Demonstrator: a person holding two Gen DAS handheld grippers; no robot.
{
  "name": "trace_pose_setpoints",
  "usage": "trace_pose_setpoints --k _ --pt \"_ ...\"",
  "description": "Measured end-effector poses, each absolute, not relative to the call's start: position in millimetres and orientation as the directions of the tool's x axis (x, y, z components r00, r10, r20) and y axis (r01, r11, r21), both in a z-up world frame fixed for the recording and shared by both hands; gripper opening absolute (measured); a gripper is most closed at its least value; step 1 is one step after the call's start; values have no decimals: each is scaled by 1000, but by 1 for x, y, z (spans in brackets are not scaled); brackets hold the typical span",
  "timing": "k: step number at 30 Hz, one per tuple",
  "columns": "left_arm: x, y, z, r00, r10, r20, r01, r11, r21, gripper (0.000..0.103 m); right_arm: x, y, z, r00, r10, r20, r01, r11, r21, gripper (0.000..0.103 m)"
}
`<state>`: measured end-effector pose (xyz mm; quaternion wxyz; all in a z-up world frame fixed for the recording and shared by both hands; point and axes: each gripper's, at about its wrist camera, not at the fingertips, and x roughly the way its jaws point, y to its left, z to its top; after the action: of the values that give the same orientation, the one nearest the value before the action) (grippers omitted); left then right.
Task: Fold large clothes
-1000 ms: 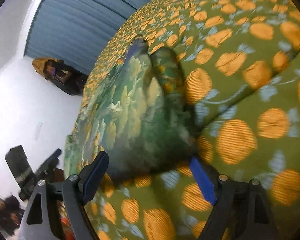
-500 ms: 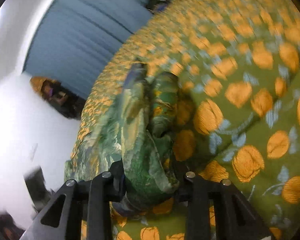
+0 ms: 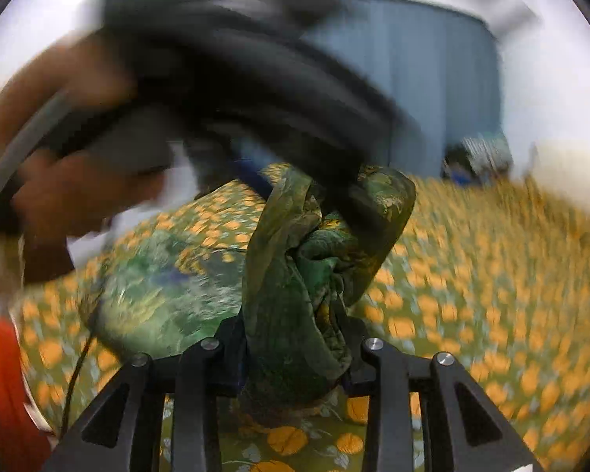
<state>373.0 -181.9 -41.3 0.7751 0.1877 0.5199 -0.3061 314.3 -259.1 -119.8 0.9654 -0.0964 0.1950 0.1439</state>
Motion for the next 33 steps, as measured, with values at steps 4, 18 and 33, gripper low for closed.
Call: trace_pose_setpoints --k 4,18,33 --pt "379 -167 -57 315 -150 -937 615 784 81 50 306 -233 -121 880 264 -396 -367 906 -211 34" --pt "418 -15 -49 266 -311 -912 469 869 -159 29 305 -277 -129 760 442 -477 -450 887 105 66" --pt "431 116 -114 293 -412 -863 315 894 -320 32 399 -190 -136 572 487 -660 -547 826 135 41"
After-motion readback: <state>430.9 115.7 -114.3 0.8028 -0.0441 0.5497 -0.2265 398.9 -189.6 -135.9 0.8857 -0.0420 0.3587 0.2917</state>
